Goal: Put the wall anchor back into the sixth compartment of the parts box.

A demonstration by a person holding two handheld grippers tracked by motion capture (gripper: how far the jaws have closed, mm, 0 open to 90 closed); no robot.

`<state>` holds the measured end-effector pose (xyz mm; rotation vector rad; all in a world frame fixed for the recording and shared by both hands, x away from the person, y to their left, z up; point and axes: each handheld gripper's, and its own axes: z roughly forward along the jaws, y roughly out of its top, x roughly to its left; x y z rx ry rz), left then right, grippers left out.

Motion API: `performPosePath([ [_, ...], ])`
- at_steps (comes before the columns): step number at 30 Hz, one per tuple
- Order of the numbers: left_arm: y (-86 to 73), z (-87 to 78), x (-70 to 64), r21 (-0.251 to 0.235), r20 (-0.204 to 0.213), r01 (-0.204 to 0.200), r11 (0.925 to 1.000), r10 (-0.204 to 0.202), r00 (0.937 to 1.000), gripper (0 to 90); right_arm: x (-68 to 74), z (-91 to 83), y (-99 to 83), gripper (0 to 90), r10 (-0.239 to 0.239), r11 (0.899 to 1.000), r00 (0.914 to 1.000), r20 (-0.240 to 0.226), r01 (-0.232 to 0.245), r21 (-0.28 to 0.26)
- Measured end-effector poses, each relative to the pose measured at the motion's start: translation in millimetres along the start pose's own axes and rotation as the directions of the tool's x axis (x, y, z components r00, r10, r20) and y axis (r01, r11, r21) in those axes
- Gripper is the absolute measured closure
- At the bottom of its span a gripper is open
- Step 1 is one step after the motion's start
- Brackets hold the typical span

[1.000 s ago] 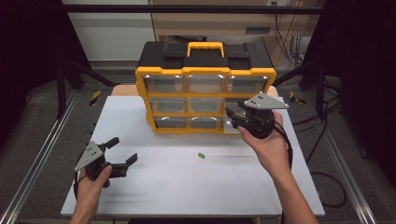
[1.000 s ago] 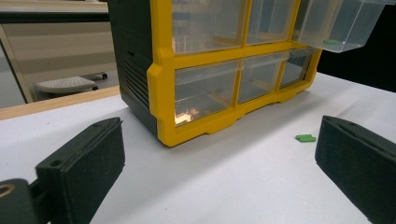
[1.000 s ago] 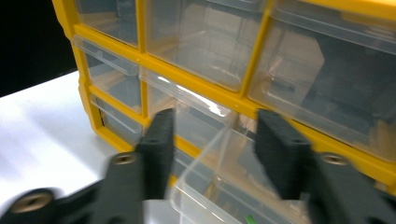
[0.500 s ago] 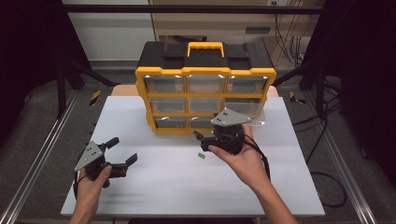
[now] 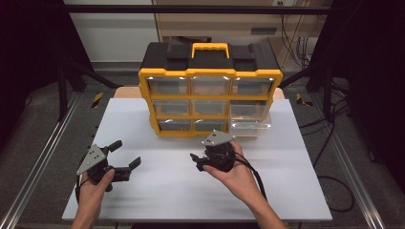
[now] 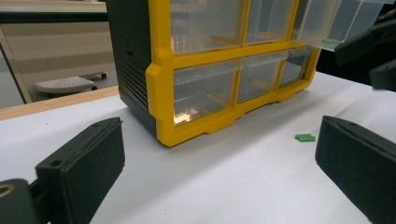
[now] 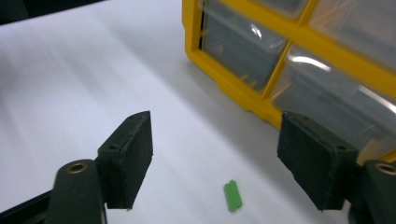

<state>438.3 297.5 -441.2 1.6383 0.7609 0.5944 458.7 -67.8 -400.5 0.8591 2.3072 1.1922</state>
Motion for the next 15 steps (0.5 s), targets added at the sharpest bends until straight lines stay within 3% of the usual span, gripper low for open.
performPosePath([
  [8,-0.1,0.2,0.0,0.001,-0.001,-0.001,1.0000,0.001,1.0000,1.7,-4.3,24.4,-26.6,48.7,0.040,0.997,0.9990,-0.019,-0.039,0.073],
  [15,-0.1,0.2,-0.1,0.001,-0.001,-0.001,1.0000,0.001,1.0000,1.6,-15.2,42.8,-43.4,65.9,0.043,0.989,0.9991,0.001,-0.043,0.139],
])
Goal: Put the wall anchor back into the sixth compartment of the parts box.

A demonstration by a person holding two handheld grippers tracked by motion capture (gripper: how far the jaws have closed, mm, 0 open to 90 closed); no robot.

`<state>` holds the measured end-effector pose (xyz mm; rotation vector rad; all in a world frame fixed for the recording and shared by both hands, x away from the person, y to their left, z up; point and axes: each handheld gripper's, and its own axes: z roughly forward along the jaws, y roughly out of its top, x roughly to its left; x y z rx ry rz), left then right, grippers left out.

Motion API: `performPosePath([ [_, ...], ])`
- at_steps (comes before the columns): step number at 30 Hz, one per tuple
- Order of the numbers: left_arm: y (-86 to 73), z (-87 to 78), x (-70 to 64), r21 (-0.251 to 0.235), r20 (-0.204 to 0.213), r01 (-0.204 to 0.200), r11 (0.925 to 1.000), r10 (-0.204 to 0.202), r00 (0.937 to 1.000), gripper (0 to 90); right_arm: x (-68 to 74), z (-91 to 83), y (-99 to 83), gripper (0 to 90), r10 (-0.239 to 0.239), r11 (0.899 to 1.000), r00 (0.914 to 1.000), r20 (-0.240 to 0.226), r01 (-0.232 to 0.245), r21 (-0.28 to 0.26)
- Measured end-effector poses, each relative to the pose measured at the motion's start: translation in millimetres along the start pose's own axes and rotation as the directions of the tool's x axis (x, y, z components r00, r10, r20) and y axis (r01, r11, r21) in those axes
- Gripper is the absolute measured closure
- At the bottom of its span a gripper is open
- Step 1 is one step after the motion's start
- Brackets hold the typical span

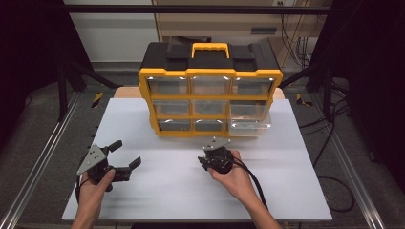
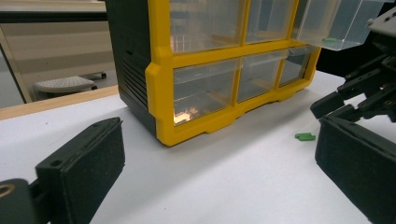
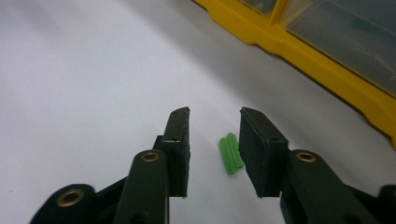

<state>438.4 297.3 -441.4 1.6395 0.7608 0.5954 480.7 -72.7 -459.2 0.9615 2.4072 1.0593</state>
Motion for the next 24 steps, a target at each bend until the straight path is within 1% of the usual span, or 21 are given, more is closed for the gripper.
performPosePath([
  [1,0.0,0.0,0.0,0.000,0.000,0.000,1.0000,0.000,1.0000,1.7,-0.9,2.7,-1.0,67.3,0.005,1.000,1.0000,0.003,-0.005,0.005],
  [2,0.0,0.1,0.0,0.001,0.000,0.000,1.0000,0.000,1.0000,1.6,-3.1,5.1,-1.9,68.9,-0.006,1.000,1.0000,0.006,0.006,0.014],
  [5,0.1,0.0,-0.2,0.001,0.000,-0.001,1.0000,0.001,1.0000,1.6,-5.4,9.4,-2.0,72.3,0.006,1.000,1.0000,0.004,-0.006,0.014],
  [6,0.0,0.0,-0.2,0.001,0.000,-0.002,1.0000,0.002,1.0000,1.7,-6.6,10.7,-2.0,73.7,-0.001,1.000,0.9999,0.013,0.000,0.013],
  [7,0.0,0.1,-0.1,0.001,0.000,-0.001,1.0000,0.001,1.0000,1.6,-7.5,12.0,-2.2,74.7,0.001,1.000,1.0000,0.006,-0.001,0.013],
  [11,0.1,0.0,-0.1,0.001,0.000,-0.001,1.0000,0.001,1.0000,1.6,-12.2,16.0,-3.8,77.6,0.005,1.000,0.9999,0.011,-0.005,0.027],
  [13,0.0,0.1,-0.1,0.001,0.001,-0.001,1.0000,0.001,1.0000,1.6,-14.1,17.7,-4.3,79.1,0.010,0.999,0.9998,0.016,-0.010,0.030],
  [14,0.0,0.2,-0.2,0.001,0.000,-0.001,1.0000,0.001,1.0000,1.7,-14.3,18.5,-4.2,80.0,0.024,0.999,0.9997,0.011,-0.024,0.030],
  [16,0.0,0.3,-0.3,0.002,0.001,-0.001,1.0000,0.001,1.0000,1.6,-15.8,20.2,-4.9,81.0,0.017,0.999,0.9998,0.007,-0.017,0.037],
  [17,0.0,0.3,-0.3,0.002,0.001,-0.001,1.0000,0.001,1.0000,1.6,-15.3,20.6,-5.1,81.5,0.026,0.999,0.9997,0.002,-0.026,0.046],
  [18,0.0,0.3,-0.3,0.002,0.001,-0.002,1.0000,0.002,1.0000,1.7,-15.8,22.0,-5.4,82.0,0.021,0.999,0.9998,0.006,-0.021,0.041],
  [19,0.0,0.3,-0.3,0.002,0.001,-0.001,1.0000,0.001,1.0000,1.6,-15.6,22.5,-5.5,82.5,0.027,0.999,0.9996,0.009,-0.027,0.047],
  [20,0.0,0.4,-0.3,0.002,0.001,-0.001,1.0000,0.001,1.0000,1.6,-16.6,22.8,-6.0,82.9,0.018,0.999,0.9998,0.001,-0.018,0.047],
  [21,-0.1,0.4,-0.3,0.002,0.001,-0.001,1.0000,0.001,1.0000,1.6,-16.7,23.1,-6.0,83.2,0.026,0.998,0.9997,0.003,-0.026,0.049],
  [24,-0.1,0.7,-0.5,0.003,0.002,-0.001,1.0000,0.001,1.0000,1.6,-17.0,23.6,-6.3,83.9,0.027,0.998,0.9996,-0.003,-0.027,0.057],
])
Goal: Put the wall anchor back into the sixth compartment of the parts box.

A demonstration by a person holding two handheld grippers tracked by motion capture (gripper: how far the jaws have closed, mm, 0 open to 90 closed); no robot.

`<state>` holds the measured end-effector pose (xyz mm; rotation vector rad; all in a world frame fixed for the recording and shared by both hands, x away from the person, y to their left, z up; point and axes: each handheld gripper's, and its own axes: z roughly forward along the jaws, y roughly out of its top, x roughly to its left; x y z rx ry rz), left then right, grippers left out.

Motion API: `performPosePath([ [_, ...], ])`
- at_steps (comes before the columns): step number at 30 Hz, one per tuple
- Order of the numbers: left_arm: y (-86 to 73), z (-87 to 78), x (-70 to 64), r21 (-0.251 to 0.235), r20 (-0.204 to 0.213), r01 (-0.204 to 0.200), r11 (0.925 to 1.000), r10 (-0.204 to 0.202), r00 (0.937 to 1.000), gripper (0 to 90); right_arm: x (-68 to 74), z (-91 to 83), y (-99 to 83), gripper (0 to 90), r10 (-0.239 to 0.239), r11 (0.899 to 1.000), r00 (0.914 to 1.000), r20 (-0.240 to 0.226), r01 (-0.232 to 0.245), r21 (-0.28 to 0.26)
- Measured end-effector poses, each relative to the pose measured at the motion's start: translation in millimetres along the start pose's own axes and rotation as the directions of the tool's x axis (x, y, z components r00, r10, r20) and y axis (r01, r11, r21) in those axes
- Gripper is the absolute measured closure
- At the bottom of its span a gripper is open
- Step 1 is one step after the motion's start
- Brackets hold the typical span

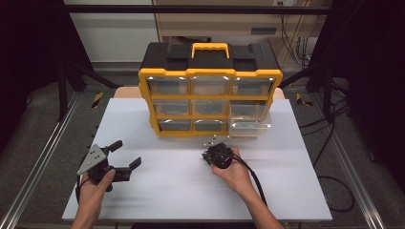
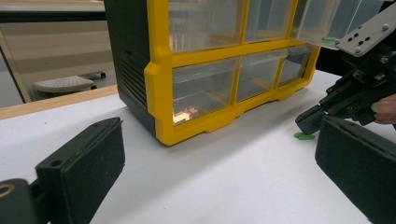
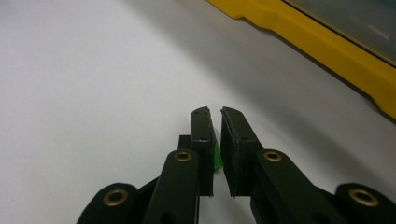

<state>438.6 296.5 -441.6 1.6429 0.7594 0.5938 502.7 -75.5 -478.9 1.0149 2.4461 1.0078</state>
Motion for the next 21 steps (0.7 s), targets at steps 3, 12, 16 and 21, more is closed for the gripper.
performPosePath([
  [3,0.0,0.1,-0.1,0.001,0.001,-0.001,1.0000,0.001,1.0000,1.7,0.0,1.4,-0.7,84.9,-0.009,1.000,1.0000,-0.004,0.009,0.002],
  [12,0.0,0.0,-0.2,0.001,0.000,-0.001,1.0000,0.001,1.0000,1.7,-1.6,2.4,-0.8,84.8,-0.001,1.000,0.9999,0.012,0.001,0.001],
  [16,0.0,-0.1,0.0,0.001,0.000,0.000,1.0000,0.000,1.0000,1.7,-1.3,1.9,-1.2,85.1,-0.005,1.000,1.0000,-0.005,0.005,0.008],
  [21,0.0,0.5,-0.6,0.005,0.005,-0.002,1.0000,0.002,1.0000,1.7,-3.2,1.8,-1.8,84.1,0.016,1.000,0.9997,-0.017,-0.015,0.011],
])
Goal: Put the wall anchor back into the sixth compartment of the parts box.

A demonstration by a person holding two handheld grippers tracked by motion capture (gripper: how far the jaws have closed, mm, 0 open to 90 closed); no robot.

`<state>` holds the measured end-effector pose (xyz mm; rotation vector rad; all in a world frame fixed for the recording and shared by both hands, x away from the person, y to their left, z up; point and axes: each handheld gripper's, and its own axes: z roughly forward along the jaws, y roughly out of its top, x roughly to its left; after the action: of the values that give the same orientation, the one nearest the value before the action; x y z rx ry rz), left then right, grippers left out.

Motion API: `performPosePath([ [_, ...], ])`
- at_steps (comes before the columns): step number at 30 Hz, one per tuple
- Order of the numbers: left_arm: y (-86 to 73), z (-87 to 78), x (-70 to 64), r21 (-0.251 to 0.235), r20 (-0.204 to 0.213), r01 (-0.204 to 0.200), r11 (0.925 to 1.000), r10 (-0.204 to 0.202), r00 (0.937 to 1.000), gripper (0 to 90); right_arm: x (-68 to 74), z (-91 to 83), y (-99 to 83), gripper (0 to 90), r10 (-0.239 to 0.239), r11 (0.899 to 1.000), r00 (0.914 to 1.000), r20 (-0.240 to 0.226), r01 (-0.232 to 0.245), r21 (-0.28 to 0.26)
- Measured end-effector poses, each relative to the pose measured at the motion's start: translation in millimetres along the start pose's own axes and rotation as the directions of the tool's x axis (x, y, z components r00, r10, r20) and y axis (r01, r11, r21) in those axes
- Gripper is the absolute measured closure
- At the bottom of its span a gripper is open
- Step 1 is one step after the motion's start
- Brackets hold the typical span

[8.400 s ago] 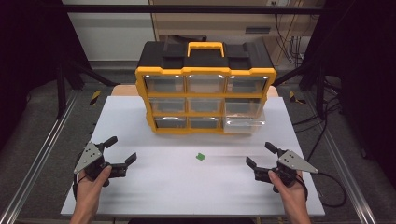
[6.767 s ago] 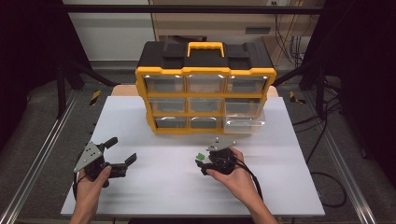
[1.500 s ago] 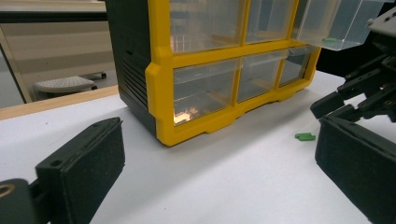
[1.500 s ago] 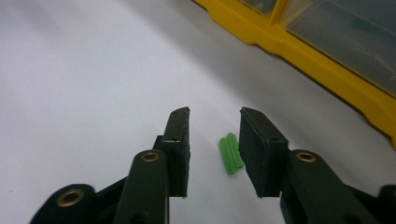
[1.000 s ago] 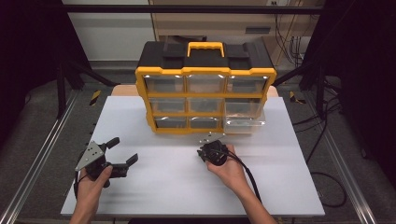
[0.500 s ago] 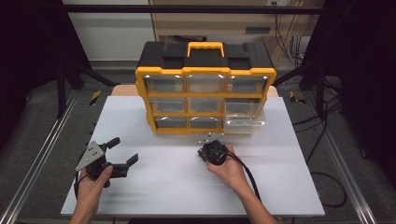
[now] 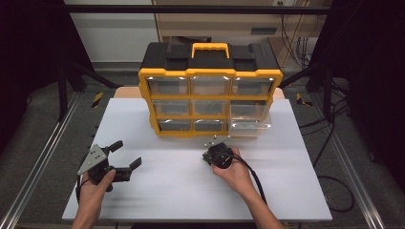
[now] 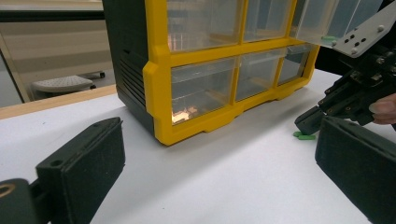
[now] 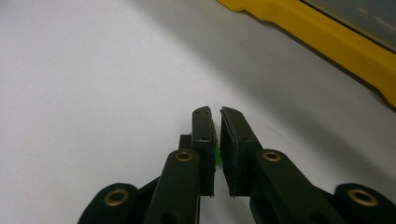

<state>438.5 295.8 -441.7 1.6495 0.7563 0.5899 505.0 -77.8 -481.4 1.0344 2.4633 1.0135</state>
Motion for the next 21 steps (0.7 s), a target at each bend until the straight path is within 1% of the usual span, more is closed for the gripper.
performPosePath([
  [1,-0.1,0.1,0.0,0.001,0.001,0.000,1.0000,0.000,1.0000,1.7,-0.2,0.6,0.0,84.2,0.005,1.000,1.0000,0.000,-0.005,-0.001],
  [2,-0.1,0.1,0.0,0.002,0.001,0.000,1.0000,0.000,1.0000,1.7,-0.3,1.5,0.0,84.3,0.021,1.000,0.9998,0.006,-0.021,0.005],
  [4,-0.1,0.0,0.1,0.002,0.001,0.000,1.0000,0.000,1.0000,1.7,-2.3,2.3,-0.2,84.2,0.020,1.000,0.9997,-0.016,-0.020,-0.001],
  [5,-0.1,-0.1,0.2,0.002,0.001,0.000,1.0000,0.000,1.0000,1.7,-2.5,2.5,-0.4,84.4,0.034,0.999,0.9993,-0.015,-0.034,0.003],
  [11,-0.3,0.6,-0.1,0.004,0.004,0.000,1.0000,0.000,1.0000,1.8,-4.3,3.4,-0.5,84.2,0.047,0.999,0.9987,-0.019,-0.047,0.003],
  [12,-0.2,0.7,-0.3,0.004,0.004,-0.001,1.0000,0.001,1.0000,1.8,-4.8,3.9,-0.8,84.0,0.040,0.999,0.9988,-0.027,-0.040,0.011],
  [13,-0.2,0.7,-0.4,0.005,0.005,-0.001,1.0000,0.001,1.0000,1.8,-4.5,4.0,-1.1,84.1,0.043,0.999,0.9987,-0.026,-0.043,0.011],
  [15,-0.1,0.4,-0.4,0.003,0.003,-0.001,1.0000,0.001,1.0000,1.8,-4.0,3.7,-0.8,84.9,0.035,0.999,0.9990,-0.027,-0.035,0.009],
  [16,-0.1,0.2,-0.1,0.002,0.002,0.000,1.0000,0.000,1.0000,1.8,-3.2,3.7,-0.6,84.9,0.035,0.999,0.9993,-0.015,-0.035,0.012],
  [17,-0.1,-0.1,0.3,0.002,0.001,0.001,1.0000,-0.001,1.0000,1.8,-2.3,3.2,-0.4,84.9,0.022,1.000,0.9997,-0.013,-0.022,0.012],
  [18,-0.2,-0.2,0.4,0.000,0.000,0.002,1.0000,-0.002,1.0000,1.8,-0.1,2.1,-0.1,84.9,0.015,1.000,0.9999,-0.007,-0.015,0.007],
  [19,-0.2,-0.3,0.6,0.000,0.000,0.003,1.0000,-0.003,1.0000,1.8,0.4,1.0,0.3,84.9,-0.003,1.000,1.0000,0.003,0.003,-0.002],
  [20,-0.2,-0.3,0.9,0.001,0.000,0.003,1.0000,-0.003,1.0000,1.8,2.8,-1.5,1.1,84.9,-0.009,1.000,1.0000,0.001,0.009,-0.017],
  [21,-0.3,-0.1,0.9,0.001,0.000,0.003,1.0000,-0.003,1.0000,1.8,5.4,-5.4,2.7,84.9,-0.022,0.999,0.9996,0.014,0.023,-0.032],
])
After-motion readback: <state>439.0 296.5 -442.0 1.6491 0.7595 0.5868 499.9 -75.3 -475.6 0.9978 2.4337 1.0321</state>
